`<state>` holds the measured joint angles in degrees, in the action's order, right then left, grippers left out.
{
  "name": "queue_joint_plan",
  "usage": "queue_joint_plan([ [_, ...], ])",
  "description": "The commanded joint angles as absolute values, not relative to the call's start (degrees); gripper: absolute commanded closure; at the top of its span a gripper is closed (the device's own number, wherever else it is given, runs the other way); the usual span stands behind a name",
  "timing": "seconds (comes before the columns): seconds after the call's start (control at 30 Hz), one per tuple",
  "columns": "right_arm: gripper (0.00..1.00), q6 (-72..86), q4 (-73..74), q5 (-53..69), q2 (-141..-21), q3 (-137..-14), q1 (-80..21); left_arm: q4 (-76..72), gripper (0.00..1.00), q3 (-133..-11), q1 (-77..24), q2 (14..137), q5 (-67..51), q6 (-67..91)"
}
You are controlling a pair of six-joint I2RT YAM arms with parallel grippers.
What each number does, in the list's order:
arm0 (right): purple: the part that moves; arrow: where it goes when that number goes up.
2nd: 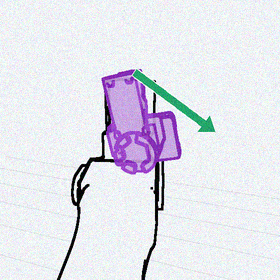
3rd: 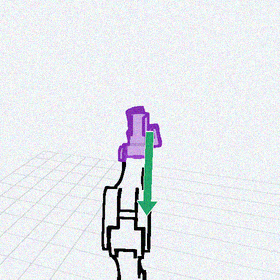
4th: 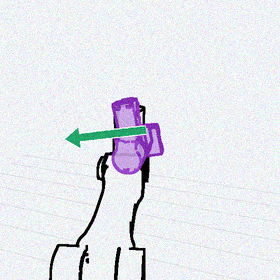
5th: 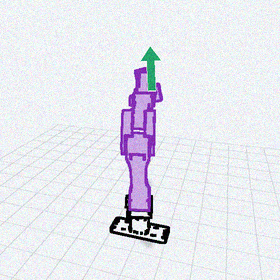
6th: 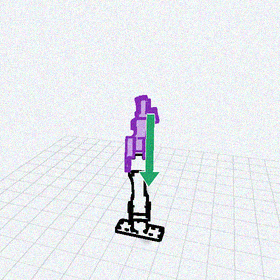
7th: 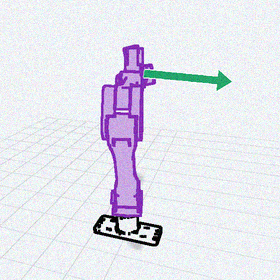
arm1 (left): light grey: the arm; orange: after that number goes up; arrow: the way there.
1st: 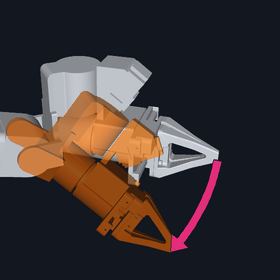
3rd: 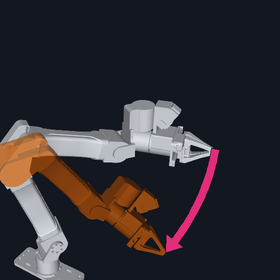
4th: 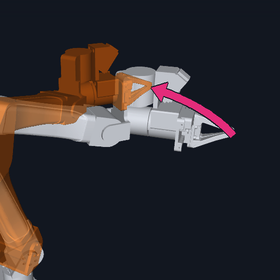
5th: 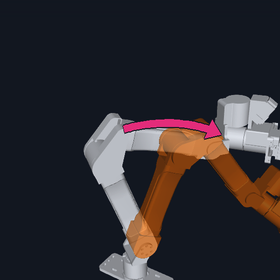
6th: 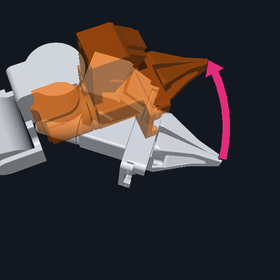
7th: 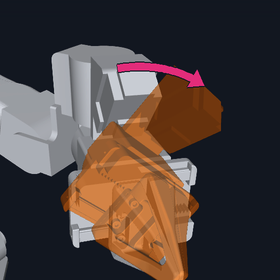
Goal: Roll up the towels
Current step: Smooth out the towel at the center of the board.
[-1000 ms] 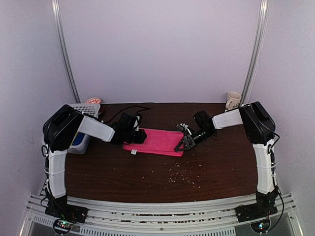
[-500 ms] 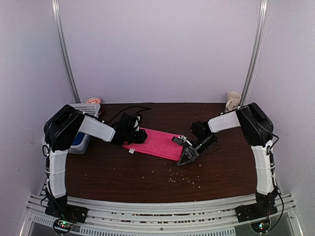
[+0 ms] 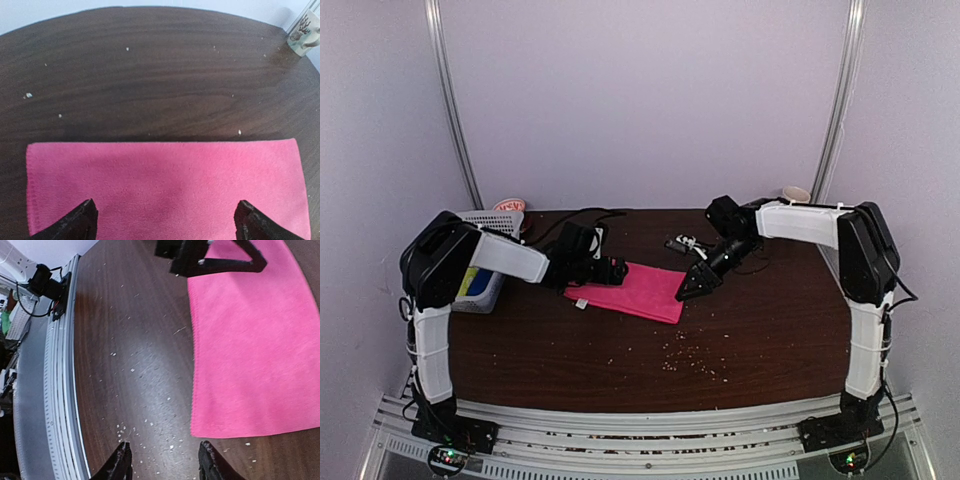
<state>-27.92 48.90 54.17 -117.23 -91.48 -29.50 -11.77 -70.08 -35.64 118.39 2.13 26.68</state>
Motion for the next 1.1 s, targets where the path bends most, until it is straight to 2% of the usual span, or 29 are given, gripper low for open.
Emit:
queue_joint_plan([
  [0.0, 0.54, -22.3, 43.7, 43.2, -116.3, -95.6, -29.2, -12.4, 0.02, -69.6, -35.0, 111.9, 4.4, 24.9],
  [0.23, 0.54, -18.2, 41.0, 36.6, -124.4, -104.8, -29.2, -13.8, 0.02, -64.6, -35.1, 105.7, 4.4, 24.8],
  [0.47, 0.54, -17.4, 41.8, 35.3, -129.7, -107.9, -29.3, -16.4, 0.02, -56.2, -35.2, 99.6, 4.3, 26.1],
  [0.83, 0.54, -15.1, 40.8, 28.6, -131.9, -104.0, -28.5, -17.9, 0.02, -48.2, -35.8, 94.6, 5.8, 27.6],
  [1.07, 0.55, -12.5, 41.4, 27.8, -128.6, -94.6, -26.4, -17.7, 0.02, -45.4, -35.8, 92.2, 7.5, 28.1],
])
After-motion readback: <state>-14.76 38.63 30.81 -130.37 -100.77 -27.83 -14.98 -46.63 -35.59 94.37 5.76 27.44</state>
